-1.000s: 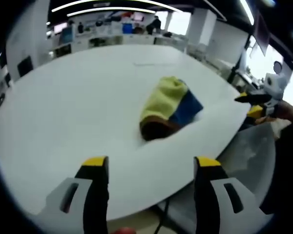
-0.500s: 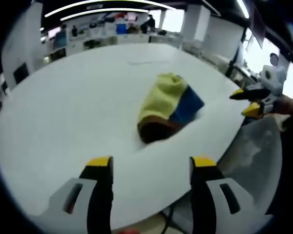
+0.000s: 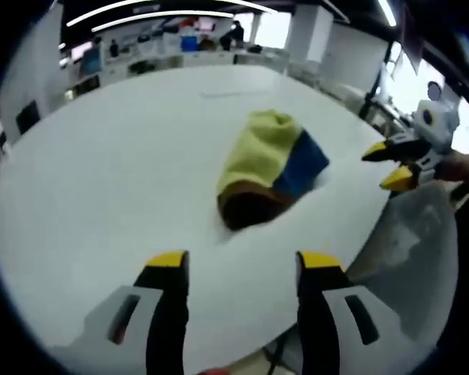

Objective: Fold the garment on the visible template until the final outline fits inside the template.

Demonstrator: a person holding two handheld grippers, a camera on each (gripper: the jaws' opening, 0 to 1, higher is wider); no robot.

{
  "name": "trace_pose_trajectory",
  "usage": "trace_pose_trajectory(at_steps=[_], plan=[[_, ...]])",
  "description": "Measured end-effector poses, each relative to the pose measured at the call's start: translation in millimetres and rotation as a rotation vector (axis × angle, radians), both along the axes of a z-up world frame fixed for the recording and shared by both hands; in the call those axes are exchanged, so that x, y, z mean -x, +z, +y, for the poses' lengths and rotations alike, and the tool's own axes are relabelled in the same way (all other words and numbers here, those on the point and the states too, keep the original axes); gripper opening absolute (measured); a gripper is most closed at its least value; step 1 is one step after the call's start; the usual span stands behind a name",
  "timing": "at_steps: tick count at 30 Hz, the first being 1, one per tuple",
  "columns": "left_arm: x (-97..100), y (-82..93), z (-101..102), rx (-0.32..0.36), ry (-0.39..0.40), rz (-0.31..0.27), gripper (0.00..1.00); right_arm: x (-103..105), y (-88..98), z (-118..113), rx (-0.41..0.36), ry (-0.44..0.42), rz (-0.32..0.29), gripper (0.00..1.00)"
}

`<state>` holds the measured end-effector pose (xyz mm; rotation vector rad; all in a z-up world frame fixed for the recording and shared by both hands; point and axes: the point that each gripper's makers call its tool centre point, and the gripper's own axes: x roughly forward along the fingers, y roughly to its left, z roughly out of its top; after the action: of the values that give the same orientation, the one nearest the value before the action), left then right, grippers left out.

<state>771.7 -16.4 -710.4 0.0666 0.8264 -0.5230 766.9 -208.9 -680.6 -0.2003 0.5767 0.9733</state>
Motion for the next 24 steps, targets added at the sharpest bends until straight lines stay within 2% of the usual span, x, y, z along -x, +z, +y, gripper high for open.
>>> trace_pose_trajectory(at_steps=[7,12,17,24], plan=[[-4.9,-5.0,-3,0.006,-0.015,-0.009,0.48,-3,-4.1,9,0.013,0.030,-0.019,0.30],[-10.3,-9.1,-6,0.016,-0.027,-0.020,0.43,-6,-9.3,16,0.031,0.048,-0.027,0.30],[-16.9,-14.3,-7,0.023,-0.028,-0.025,0.40,-8,-13.9,24,0.087,0.099,-0.071,0.28],[-22.0,-22.8,-8,0.020,-0.034,-0.027,0.35,-11,-22.7,38,0.116,0.155,-0.082,0.27]])
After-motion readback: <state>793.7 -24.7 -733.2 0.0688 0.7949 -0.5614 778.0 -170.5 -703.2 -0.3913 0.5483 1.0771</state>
